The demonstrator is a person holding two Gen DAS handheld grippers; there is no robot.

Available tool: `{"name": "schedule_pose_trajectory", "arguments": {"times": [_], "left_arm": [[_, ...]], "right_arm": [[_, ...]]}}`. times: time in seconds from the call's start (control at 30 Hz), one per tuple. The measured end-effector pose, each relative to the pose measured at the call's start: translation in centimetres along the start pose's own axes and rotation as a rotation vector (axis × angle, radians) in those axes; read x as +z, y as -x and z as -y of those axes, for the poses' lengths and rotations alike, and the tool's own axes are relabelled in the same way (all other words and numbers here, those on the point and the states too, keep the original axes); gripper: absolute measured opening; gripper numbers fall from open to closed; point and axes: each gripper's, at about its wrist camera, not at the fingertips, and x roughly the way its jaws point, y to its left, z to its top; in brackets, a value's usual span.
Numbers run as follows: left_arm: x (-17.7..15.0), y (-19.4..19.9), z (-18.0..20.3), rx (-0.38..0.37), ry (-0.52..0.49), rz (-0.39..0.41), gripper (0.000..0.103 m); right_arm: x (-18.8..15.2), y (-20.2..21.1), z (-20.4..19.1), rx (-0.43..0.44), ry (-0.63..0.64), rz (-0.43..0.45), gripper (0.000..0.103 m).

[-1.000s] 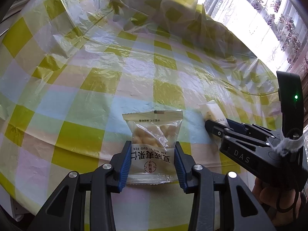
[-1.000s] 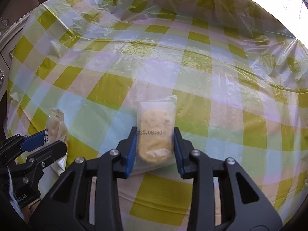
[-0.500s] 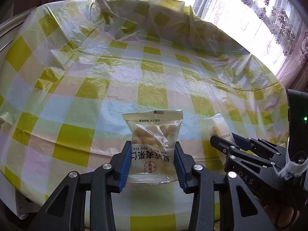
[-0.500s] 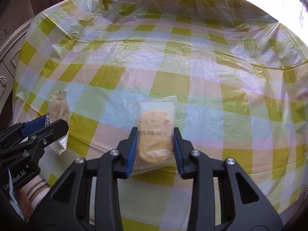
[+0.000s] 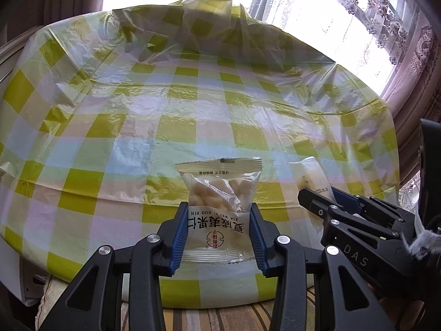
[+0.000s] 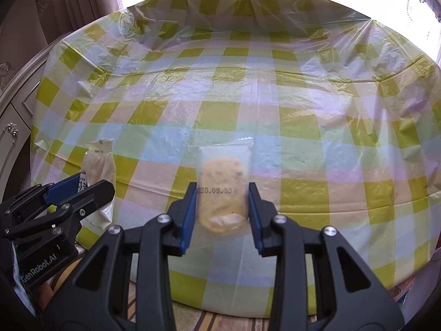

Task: Organize snacks
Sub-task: 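Carry both items into the white box and open both grippers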

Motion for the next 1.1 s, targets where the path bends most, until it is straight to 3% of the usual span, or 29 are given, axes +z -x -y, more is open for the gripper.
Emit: {"name": "schedule_pose_trajectory", "arguments": {"times": [0.3,0.57,0.87,1.1], "left_arm": [[-1.6,1.0,6.1,-0.09,-0.086,-0.026,0.042],[-3.6,1.4,13.3,-0.26,-0.159,-0.089,0.042],[-7.1,0.7,23.4,-0.466,-0.264,-0.235,0.042],[-10.4,-0.9,29.3,-0.521,-0.339,-0.36,0.043]], "right_arm": [[-2.9,4.3,4.7,-0.05,-0.081,0.026,0.038],[-7.0,9.1,11.0,-0.157,-0.151,0.036,0.038],[-13.8,15.0,19.9,-0.35,-0.298,0.012,0.038],[-18.4,17.7,25.2,-0.477,-0.414,-0.026,0.038]]}}
